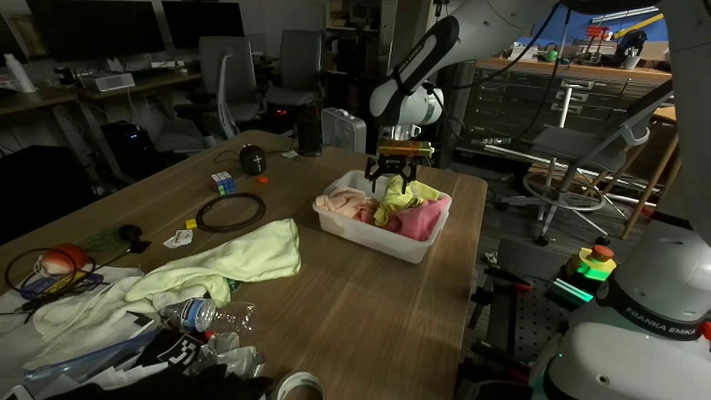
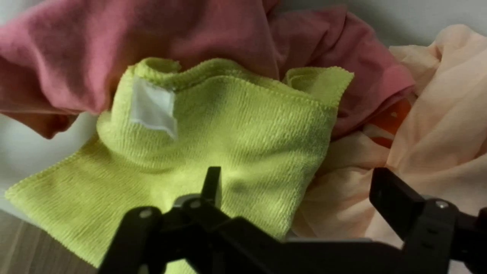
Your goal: Remove all the clothes from the bowl and put them on the table
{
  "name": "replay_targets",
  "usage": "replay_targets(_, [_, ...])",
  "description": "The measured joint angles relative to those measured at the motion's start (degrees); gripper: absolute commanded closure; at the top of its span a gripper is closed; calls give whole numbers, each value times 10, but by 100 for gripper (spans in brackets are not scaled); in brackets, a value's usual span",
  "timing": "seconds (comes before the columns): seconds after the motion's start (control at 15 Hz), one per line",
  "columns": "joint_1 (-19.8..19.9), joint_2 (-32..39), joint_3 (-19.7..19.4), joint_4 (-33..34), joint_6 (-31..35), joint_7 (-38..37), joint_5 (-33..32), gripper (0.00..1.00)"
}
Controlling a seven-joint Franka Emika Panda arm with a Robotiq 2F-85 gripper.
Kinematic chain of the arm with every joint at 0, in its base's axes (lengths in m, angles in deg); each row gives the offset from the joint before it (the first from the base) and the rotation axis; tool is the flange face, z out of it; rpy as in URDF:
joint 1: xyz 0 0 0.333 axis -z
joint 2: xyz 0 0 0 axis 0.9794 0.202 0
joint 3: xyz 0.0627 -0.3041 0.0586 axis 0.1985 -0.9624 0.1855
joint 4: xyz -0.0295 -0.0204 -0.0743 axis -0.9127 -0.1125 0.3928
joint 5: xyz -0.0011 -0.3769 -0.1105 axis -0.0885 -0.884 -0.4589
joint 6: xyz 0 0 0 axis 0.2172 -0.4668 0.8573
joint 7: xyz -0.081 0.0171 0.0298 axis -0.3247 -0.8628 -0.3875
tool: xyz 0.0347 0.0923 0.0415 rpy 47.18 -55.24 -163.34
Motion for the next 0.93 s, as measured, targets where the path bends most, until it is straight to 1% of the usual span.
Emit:
replay_targets(0.47, [-9, 37, -23, 28, -1, -48, -43, 0])
replay_targets(0.93, [-16, 53, -27, 45, -1, -57, -52, 0])
